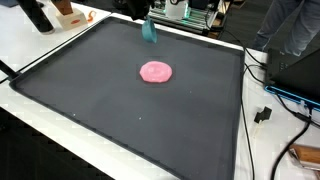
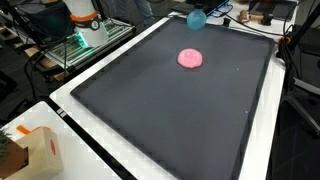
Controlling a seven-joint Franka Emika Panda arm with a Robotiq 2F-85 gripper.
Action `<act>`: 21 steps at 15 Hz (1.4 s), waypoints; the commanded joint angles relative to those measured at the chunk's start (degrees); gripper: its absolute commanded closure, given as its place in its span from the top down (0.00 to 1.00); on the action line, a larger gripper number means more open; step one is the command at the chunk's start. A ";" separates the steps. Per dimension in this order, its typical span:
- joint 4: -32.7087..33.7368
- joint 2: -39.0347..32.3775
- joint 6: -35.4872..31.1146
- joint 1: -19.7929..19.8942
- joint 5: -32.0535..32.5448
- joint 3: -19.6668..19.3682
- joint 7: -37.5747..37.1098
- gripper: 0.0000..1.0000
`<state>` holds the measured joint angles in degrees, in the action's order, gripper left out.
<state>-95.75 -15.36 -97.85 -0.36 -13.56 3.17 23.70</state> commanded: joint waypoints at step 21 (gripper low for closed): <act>10.27 -19.95 12.44 12.04 -17.39 0.12 32.03 0.25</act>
<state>-85.57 -34.37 -82.75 10.73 -29.44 3.11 55.54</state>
